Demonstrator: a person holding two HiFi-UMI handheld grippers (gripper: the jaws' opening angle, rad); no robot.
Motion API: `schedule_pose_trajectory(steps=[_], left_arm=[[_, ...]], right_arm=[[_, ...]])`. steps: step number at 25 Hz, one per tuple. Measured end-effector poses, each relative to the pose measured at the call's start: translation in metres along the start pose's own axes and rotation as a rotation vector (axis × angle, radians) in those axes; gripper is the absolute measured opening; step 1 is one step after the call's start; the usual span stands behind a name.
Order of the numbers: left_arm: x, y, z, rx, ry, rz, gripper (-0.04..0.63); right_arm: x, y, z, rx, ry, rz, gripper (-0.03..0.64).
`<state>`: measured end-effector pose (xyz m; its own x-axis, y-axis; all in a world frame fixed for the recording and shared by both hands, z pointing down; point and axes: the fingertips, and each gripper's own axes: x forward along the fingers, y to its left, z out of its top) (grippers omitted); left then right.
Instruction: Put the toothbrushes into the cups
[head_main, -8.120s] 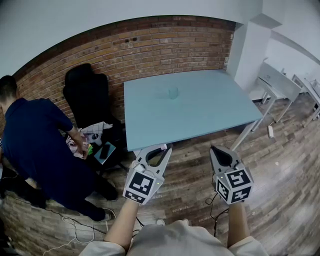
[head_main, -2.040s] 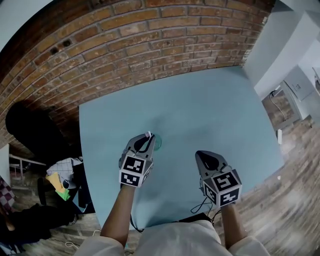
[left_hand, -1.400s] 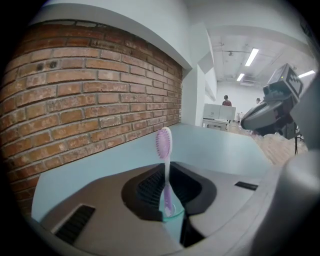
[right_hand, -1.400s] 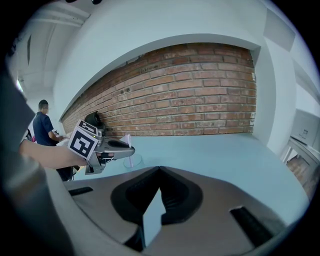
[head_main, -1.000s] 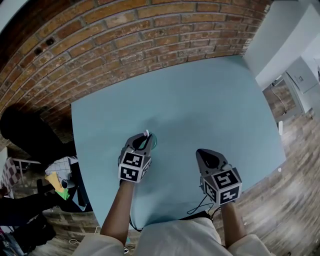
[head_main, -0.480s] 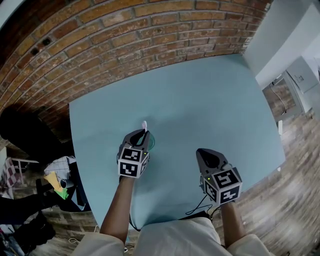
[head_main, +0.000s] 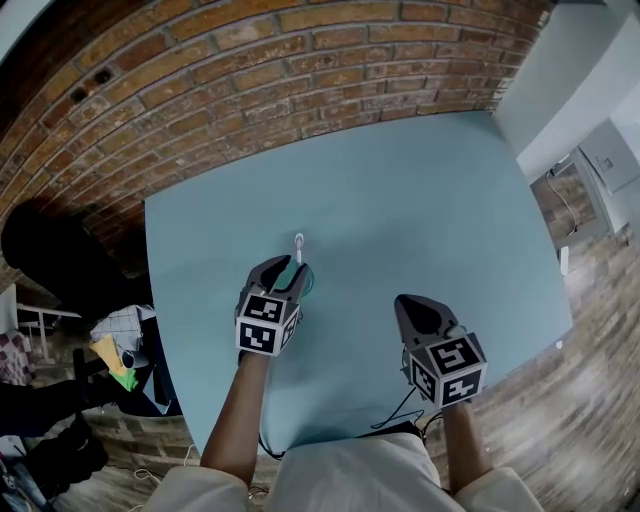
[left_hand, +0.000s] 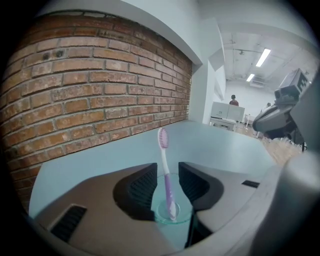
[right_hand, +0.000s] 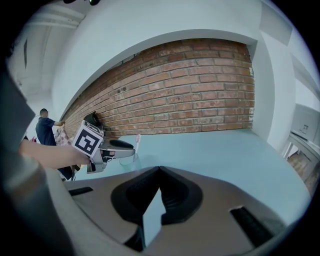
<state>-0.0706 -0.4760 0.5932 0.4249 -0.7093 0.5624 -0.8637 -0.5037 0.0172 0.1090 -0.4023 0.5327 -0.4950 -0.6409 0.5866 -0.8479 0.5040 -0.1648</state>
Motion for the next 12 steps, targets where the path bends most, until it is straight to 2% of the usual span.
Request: schedule_pose_trajectory(steps=[12], left_arm=[[-0.048,-0.011,0.015,0.037,-0.051,0.016,0.167]], right_arm=[[-0.024,0.019,0.031,-0.077,-0.078,-0.003,-0.003]])
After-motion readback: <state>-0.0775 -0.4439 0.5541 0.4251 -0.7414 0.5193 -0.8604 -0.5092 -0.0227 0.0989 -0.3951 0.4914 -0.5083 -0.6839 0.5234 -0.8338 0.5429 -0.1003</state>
